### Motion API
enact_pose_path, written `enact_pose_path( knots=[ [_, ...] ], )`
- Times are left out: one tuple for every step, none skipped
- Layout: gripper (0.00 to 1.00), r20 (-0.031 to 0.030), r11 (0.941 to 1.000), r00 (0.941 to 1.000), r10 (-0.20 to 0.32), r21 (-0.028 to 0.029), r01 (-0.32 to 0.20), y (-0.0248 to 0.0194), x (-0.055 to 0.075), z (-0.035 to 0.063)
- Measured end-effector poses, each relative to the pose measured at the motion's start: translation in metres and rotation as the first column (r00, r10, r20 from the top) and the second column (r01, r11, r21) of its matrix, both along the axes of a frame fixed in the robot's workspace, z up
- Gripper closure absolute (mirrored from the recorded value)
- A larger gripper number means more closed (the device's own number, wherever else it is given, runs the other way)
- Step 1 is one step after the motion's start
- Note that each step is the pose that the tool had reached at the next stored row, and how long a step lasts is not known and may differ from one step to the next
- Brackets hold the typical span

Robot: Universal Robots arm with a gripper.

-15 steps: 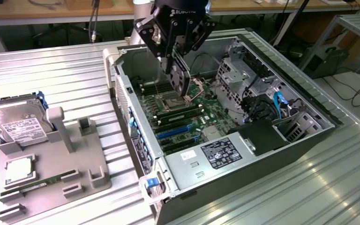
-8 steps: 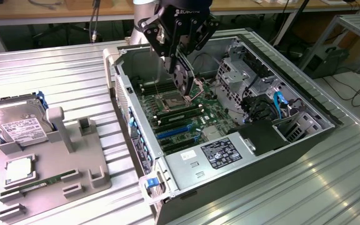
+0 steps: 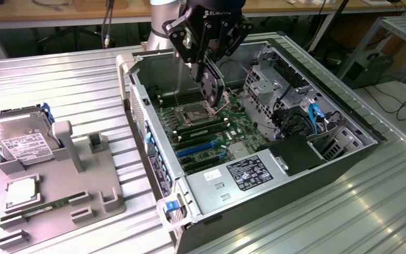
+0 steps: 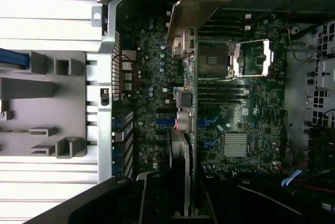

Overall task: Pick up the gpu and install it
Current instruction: 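Pick up the gpu and move the gpu toward the slot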

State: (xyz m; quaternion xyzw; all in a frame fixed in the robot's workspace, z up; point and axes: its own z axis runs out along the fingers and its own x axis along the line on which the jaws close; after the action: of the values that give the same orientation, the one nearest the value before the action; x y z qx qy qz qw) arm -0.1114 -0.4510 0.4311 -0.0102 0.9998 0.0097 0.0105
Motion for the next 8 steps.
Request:
enact_pose_path(
  knots=[
    [0.73,0.0000,1.0000,1.0000,0.000,0.0000,0.000,0.0000,0.0010,0.0000],
    [0.73,0.0000,1.0000,1.0000,0.000,0.0000,0.000,0.0000,0.0021,0.0000],
    [0.73,0.0000,1.0000,1.0000,0.000,0.0000,0.000,0.0000,0.0031,0.0000],
    [0.73,0.0000,1.0000,1.0000,0.000,0.0000,0.000,0.0000,0.0042,0.0000],
    [0.73,0.0000,1.0000,1.0000,0.000,-0.0001,0.000,0.0000,0.0053,0.0000],
    [0.73,0.0000,1.0000,1.0000,0.000,0.0000,0.000,0.0000,0.0064,0.0000],
    [0.73,0.0000,1.0000,1.0000,0.000,0.0000,0.000,0.0000,0.0075,0.0000],
    [0.73,0.0000,1.0000,1.0000,0.000,0.0000,0.000,0.0000,0.0085,0.0000]
  ],
)
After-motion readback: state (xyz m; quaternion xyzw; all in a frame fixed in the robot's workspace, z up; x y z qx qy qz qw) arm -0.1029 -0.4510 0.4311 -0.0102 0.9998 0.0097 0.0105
